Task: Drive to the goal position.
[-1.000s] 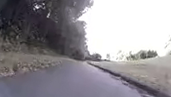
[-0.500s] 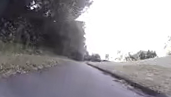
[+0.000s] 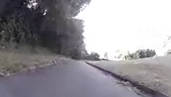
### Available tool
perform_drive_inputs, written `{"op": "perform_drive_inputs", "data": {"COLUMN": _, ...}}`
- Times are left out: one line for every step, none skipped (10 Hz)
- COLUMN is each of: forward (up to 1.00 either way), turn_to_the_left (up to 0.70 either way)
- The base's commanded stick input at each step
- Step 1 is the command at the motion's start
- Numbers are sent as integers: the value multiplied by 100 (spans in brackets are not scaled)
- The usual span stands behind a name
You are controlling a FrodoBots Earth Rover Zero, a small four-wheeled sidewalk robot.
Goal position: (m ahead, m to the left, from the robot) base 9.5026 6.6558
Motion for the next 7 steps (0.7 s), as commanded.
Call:
{"op": "perform_drive_inputs", "data": {"forward": 100, "turn_to_the_left": 0}}
{"op": "perform_drive_inputs", "data": {"forward": 100, "turn_to_the_left": 0}}
{"op": "perform_drive_inputs", "data": {"forward": 100, "turn_to_the_left": 0}}
{"op": "perform_drive_inputs", "data": {"forward": 100, "turn_to_the_left": 0}}
{"op": "perform_drive_inputs", "data": {"forward": 100, "turn_to_the_left": 0}}
{"op": "perform_drive_inputs", "data": {"forward": 100, "turn_to_the_left": 0}}
{"op": "perform_drive_inputs", "data": {"forward": 100, "turn_to_the_left": 0}}
